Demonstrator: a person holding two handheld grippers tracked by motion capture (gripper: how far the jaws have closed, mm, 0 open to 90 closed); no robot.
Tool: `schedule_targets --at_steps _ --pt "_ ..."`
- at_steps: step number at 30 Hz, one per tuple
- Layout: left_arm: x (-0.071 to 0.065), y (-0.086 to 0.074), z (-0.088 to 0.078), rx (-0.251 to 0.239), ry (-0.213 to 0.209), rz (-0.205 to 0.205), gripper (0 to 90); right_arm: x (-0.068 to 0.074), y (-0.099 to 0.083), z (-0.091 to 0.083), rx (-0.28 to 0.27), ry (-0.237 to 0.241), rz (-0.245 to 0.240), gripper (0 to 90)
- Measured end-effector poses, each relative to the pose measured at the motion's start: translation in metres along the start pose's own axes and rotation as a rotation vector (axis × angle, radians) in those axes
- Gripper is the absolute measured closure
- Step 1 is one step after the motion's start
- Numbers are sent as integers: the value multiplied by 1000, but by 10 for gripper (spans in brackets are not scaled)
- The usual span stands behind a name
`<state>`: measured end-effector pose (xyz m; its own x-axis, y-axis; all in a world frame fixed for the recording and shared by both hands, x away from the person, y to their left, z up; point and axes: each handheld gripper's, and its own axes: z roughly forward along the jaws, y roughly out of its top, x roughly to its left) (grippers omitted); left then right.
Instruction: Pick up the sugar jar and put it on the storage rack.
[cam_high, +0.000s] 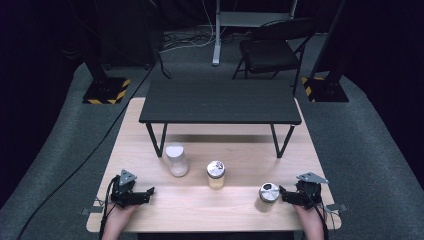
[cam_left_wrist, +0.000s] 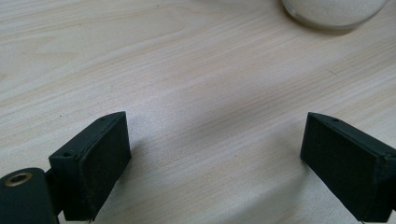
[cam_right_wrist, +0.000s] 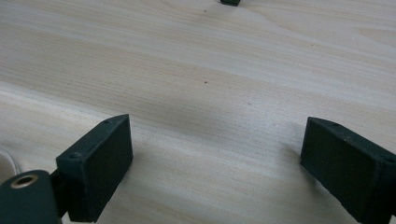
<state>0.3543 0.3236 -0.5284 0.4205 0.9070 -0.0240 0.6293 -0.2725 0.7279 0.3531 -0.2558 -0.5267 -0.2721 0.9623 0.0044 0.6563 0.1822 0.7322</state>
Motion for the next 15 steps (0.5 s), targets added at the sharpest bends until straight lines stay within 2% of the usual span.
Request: schedule_targets --at_steps 7,15 --pt "1 0 -2 -6 -2 1 85 0 0 0 0 0 0 81" --pt "3 0 -5 -25 -12 -17 89 0 0 0 0 0 0 81"
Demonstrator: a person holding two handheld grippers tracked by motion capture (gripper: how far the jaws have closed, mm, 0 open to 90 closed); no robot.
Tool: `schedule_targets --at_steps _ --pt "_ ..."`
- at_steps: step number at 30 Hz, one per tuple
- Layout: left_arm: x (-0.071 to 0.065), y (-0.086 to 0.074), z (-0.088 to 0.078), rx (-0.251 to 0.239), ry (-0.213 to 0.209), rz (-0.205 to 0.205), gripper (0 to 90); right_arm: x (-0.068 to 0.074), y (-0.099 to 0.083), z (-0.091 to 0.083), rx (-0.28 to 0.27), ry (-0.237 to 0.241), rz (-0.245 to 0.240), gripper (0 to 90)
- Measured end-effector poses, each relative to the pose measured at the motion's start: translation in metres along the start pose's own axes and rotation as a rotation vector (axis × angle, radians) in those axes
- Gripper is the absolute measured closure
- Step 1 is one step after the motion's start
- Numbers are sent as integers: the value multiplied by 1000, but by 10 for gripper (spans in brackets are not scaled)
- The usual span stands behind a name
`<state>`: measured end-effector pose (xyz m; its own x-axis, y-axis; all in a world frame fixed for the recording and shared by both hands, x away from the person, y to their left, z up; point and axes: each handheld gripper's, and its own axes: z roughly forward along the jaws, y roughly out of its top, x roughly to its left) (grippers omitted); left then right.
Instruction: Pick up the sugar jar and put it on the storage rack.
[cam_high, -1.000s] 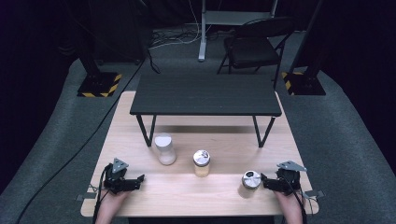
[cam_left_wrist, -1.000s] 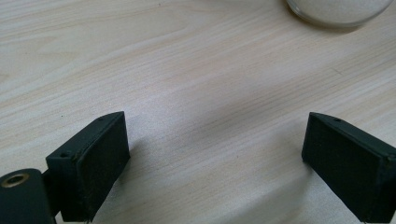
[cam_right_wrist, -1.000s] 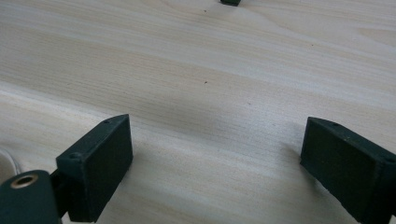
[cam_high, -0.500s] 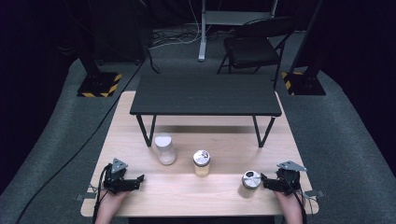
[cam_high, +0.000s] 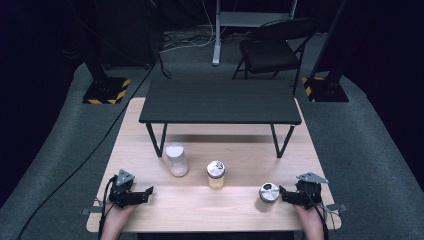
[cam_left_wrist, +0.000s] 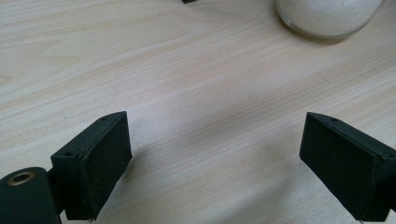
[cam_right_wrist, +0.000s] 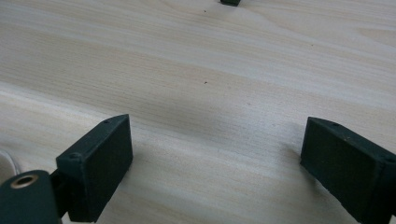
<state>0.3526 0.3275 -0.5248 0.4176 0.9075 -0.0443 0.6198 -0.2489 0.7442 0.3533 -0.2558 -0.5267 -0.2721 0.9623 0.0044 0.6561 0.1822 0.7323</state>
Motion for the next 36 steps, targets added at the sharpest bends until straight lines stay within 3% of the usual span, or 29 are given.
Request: schedule_targets --at_steps 8,16,25,36 --pt "-1 3 -5 -17 -2 5 93 0 0 0 0 1 -1 81" --pt "-8 15 -14 -63 -54 0 93 0 0 0 0 1 -1 81" --pt "-11 24 -24 -95 -75 -7 93 0 0 0 0 0 -1 81" --pt "-24 42 -37 -125 -89 39 95 0 0 0 0 0 0 81"
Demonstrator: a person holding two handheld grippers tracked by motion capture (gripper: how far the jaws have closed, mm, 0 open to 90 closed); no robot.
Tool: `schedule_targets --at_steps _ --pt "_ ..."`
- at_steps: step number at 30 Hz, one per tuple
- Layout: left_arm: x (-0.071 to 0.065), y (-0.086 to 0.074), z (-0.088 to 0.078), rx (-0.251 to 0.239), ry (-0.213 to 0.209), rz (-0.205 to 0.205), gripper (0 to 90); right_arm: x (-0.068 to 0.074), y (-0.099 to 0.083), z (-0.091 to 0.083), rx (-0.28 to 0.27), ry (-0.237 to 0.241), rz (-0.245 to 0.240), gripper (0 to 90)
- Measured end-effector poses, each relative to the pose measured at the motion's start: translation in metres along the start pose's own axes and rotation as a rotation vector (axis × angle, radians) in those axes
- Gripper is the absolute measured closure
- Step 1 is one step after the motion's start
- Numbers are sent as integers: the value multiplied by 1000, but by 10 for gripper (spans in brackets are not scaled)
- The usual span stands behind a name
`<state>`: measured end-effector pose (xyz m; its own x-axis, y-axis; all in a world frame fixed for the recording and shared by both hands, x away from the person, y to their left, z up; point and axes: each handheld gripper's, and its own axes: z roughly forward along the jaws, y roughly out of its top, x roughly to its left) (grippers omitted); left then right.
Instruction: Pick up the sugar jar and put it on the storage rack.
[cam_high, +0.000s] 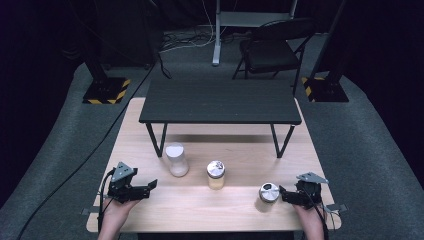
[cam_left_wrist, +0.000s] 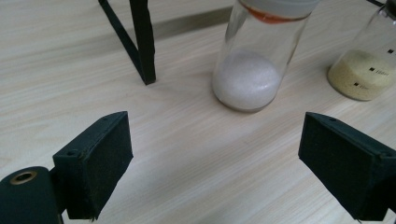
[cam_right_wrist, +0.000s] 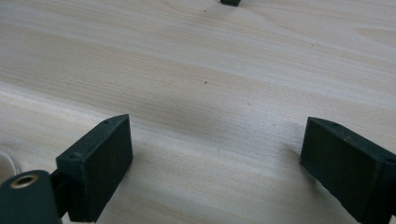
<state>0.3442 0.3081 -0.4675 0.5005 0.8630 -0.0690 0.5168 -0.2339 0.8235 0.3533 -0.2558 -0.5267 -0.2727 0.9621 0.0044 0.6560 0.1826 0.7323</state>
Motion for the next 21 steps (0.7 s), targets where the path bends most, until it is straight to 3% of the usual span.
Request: schedule_targets --at_steps 21 --pt "-16 34 -6 -38 -16 55 95 0 0 0 0 0 -1 81"
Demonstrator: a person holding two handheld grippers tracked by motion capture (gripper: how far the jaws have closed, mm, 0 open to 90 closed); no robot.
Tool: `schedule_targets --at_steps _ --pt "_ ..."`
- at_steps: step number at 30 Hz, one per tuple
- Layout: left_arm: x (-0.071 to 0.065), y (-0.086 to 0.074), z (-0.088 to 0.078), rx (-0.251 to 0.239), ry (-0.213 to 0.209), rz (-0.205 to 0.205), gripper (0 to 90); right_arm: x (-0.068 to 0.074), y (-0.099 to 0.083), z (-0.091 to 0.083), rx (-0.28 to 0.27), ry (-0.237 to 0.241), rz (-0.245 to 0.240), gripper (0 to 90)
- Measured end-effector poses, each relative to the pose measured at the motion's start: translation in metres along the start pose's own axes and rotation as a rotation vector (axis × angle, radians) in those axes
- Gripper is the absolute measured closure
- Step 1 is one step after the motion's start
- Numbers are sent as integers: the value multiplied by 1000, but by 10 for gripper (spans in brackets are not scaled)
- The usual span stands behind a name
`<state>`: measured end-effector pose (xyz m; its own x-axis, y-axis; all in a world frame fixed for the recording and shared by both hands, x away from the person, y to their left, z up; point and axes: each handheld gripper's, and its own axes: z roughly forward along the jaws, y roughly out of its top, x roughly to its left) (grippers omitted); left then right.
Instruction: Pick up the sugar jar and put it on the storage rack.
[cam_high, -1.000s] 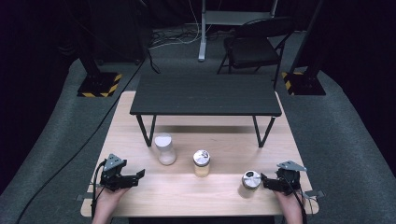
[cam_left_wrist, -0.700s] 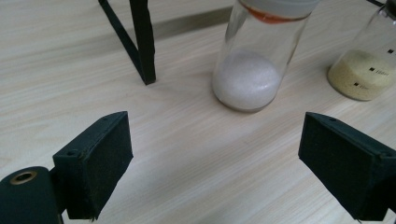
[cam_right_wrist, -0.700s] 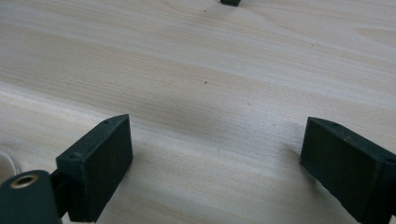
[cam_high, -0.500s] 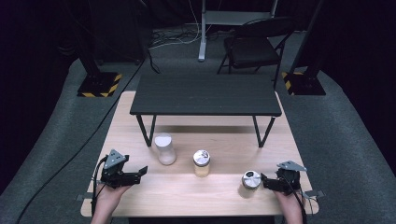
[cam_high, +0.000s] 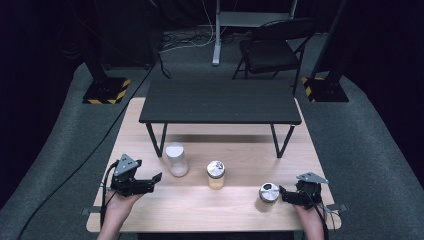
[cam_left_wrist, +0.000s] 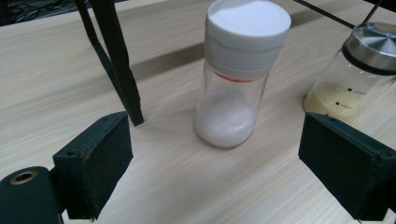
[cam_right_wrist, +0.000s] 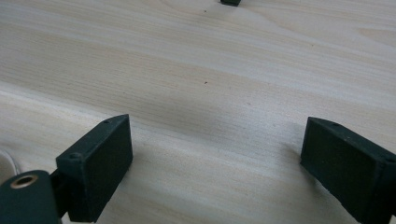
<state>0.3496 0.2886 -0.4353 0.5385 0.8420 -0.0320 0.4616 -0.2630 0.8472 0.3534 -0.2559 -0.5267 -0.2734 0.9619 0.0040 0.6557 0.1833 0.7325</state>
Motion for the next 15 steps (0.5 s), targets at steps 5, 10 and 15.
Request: schedule_targets --at_steps 5,10,15 --pt "-4 8 3 -8 -12 13 95 0 0 0 0 1 0 81" --pt "-6 11 6 -6 -18 16 95 0 0 0 0 1 -1 81" --pt "-7 14 9 -12 -22 7 95 0 0 0 0 1 -1 81"
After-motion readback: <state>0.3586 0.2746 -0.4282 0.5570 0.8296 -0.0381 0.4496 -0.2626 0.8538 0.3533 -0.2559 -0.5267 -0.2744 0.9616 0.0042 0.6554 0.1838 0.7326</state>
